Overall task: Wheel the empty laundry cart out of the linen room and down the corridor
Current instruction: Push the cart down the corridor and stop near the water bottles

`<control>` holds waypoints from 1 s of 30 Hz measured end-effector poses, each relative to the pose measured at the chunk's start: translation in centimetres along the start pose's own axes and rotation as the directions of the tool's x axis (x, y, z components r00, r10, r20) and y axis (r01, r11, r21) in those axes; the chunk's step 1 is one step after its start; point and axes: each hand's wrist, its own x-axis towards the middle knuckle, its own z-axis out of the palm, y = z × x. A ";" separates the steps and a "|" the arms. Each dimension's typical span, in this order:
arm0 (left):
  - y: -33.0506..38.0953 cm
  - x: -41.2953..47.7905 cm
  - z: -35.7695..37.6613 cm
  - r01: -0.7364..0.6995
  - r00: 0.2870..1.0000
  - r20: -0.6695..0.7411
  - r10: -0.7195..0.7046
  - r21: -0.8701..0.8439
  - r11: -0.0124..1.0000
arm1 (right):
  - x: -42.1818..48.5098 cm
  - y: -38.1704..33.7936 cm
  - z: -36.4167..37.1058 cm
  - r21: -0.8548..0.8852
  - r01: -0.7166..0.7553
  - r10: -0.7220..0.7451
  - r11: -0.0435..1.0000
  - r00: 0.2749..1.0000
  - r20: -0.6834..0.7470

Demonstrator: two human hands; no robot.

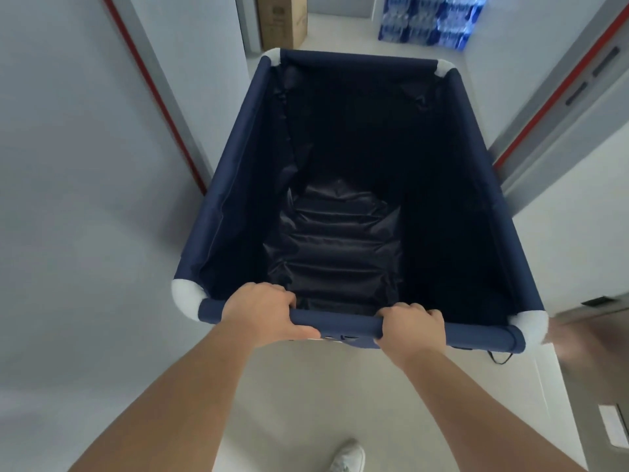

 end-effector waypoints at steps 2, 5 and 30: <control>-0.6 2.4 -0.8 0.009 1.000 0.017 -0.009 -0.001 1.000 | 2.2 0.2 -0.9 0.004 0.004 -0.004 1.000 1.000 -0.003; -1.6 5.6 -1.8 0.016 0.999 0.037 -0.016 -0.017 1.000 | 5.4 0.4 -2.2 0.007 0.004 -0.004 1.000 1.000 0.002; -10.3 35.7 -10.6 -0.247 0.968 -0.008 0.249 0.111 0.963 | 31.3 1.6 -12.8 0.075 -0.175 0.172 0.982 0.984 0.048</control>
